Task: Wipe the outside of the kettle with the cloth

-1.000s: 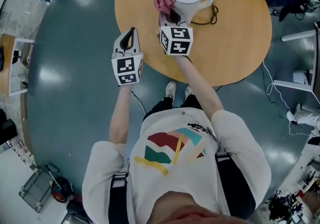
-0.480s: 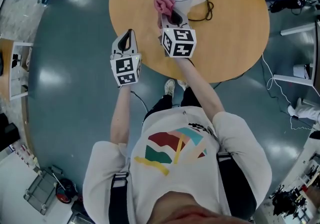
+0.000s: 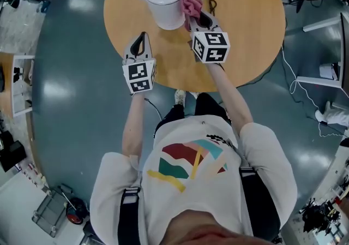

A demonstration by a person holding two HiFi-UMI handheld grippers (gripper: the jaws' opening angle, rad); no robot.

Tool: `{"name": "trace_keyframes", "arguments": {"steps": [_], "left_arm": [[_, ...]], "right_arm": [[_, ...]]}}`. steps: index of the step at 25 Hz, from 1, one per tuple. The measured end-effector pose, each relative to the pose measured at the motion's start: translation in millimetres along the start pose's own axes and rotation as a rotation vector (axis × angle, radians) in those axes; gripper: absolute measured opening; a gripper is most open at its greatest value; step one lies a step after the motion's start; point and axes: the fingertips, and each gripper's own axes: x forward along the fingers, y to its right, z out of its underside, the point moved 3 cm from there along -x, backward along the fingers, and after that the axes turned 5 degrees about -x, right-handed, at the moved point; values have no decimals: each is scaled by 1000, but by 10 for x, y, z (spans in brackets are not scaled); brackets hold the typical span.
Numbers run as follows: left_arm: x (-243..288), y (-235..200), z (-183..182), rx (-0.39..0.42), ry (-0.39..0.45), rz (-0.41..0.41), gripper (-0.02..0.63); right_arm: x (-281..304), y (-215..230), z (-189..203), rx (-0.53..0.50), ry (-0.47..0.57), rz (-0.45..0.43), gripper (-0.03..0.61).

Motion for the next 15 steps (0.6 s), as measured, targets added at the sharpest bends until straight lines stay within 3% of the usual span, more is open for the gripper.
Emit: {"name": "trace_keyframes", "arguments": {"steps": [8, 15], "left_arm": [[58, 61, -76, -10, 29, -60, 44], [-94, -100, -30, -90, 84, -125, 44]], "right_arm": [[256, 316, 11, -11, -12, -57, 48], [268, 390, 82, 45, 19, -39, 48]]}}
